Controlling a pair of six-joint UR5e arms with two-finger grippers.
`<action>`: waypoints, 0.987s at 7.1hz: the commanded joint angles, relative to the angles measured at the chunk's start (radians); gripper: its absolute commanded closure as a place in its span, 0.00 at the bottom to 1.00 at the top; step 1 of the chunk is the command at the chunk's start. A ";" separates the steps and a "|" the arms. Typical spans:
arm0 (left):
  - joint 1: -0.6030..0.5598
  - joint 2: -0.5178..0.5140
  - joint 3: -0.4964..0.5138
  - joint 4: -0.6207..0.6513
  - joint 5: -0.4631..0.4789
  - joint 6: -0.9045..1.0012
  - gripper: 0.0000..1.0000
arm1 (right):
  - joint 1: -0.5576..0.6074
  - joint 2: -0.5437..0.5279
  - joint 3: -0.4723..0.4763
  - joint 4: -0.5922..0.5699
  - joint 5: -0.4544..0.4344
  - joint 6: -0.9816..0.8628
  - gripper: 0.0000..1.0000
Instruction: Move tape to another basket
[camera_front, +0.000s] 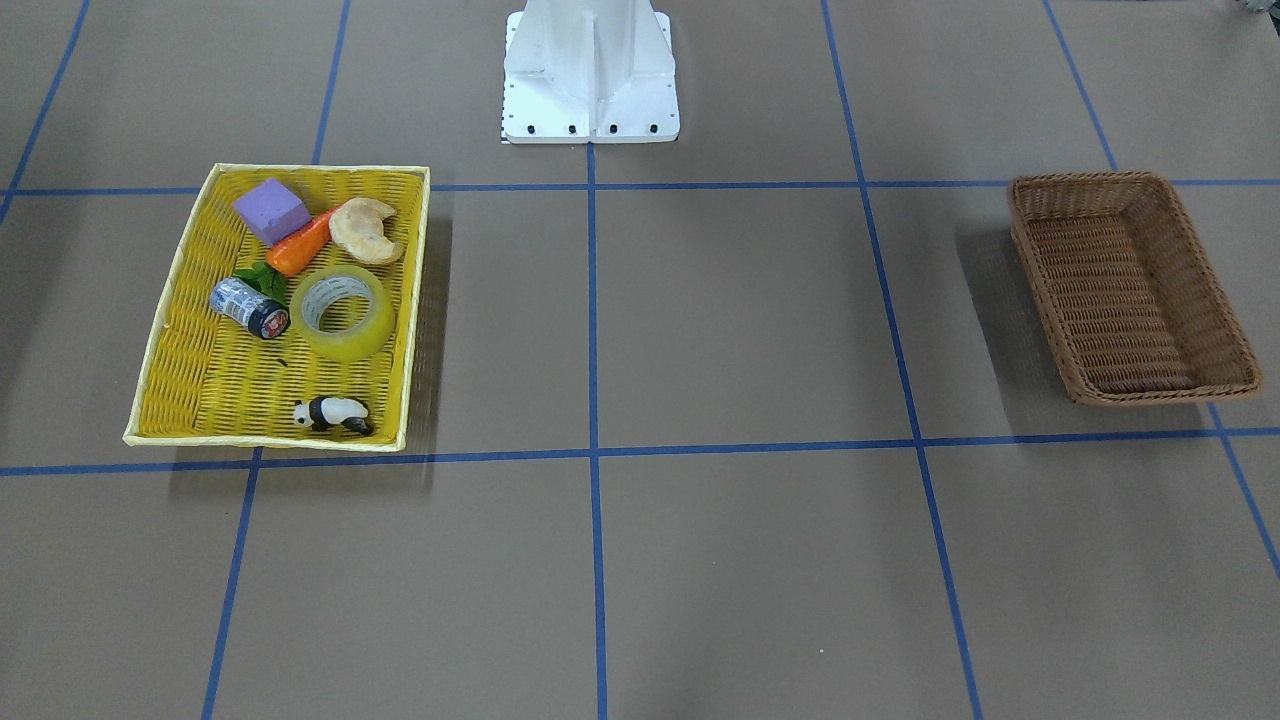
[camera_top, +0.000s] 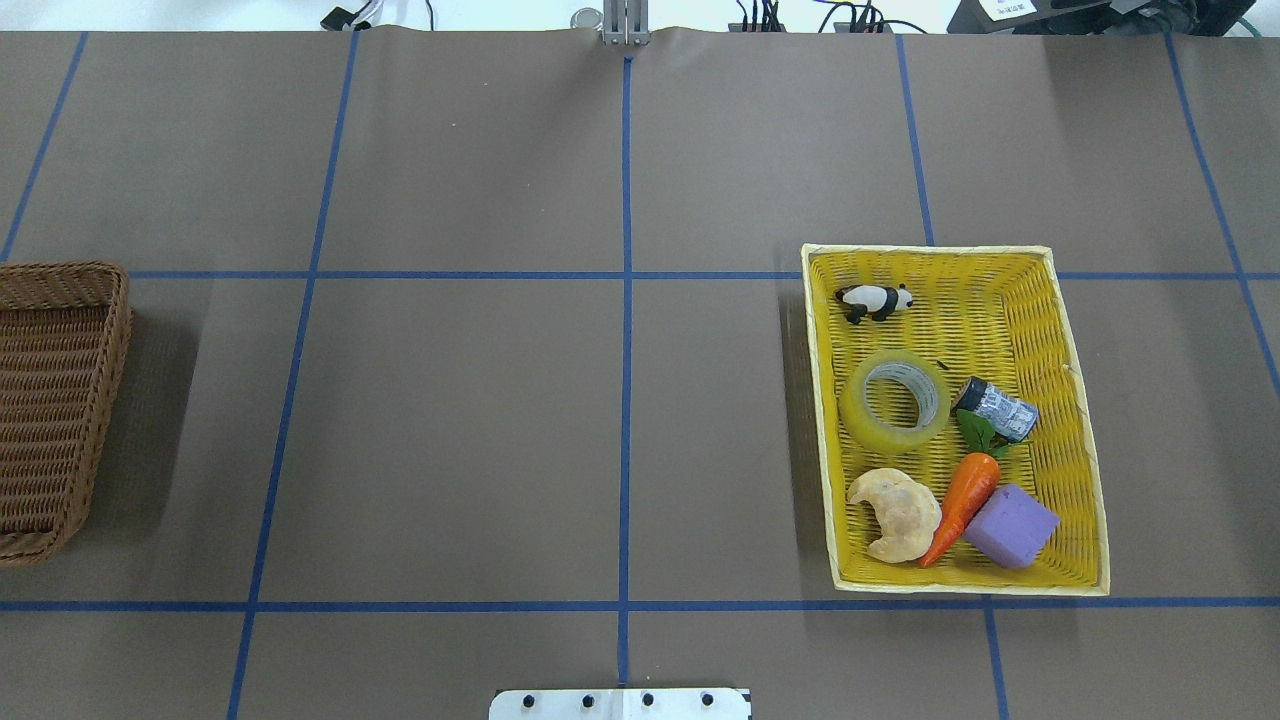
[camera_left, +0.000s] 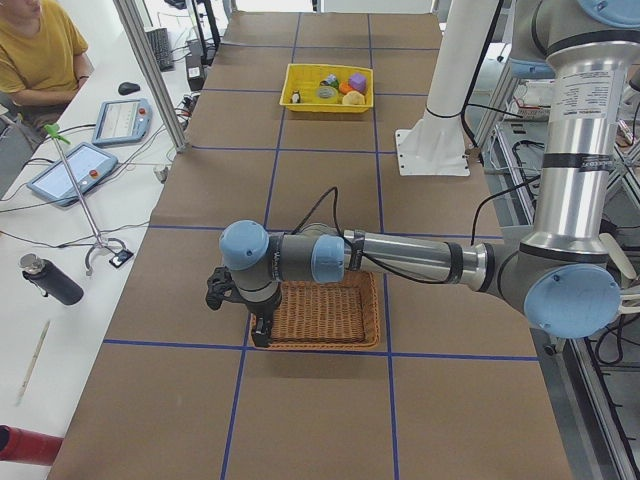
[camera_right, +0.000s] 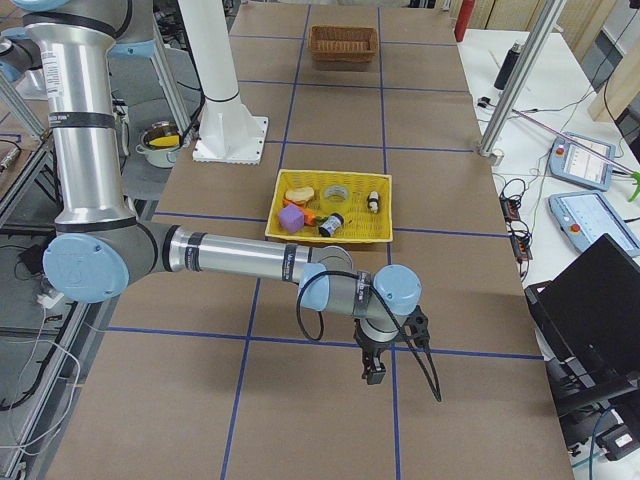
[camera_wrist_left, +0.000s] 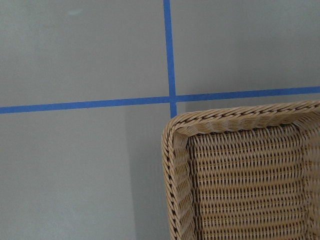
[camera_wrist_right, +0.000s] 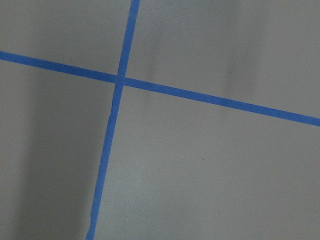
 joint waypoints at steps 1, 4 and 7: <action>0.000 0.000 -0.006 0.001 0.002 -0.001 0.01 | 0.000 0.000 0.000 0.000 0.000 0.000 0.00; 0.000 0.003 -0.026 0.000 0.002 -0.008 0.01 | 0.000 0.002 0.026 0.002 -0.003 0.001 0.00; 0.000 -0.002 -0.057 -0.002 -0.005 -0.012 0.01 | 0.000 0.011 0.115 0.003 -0.003 0.000 0.00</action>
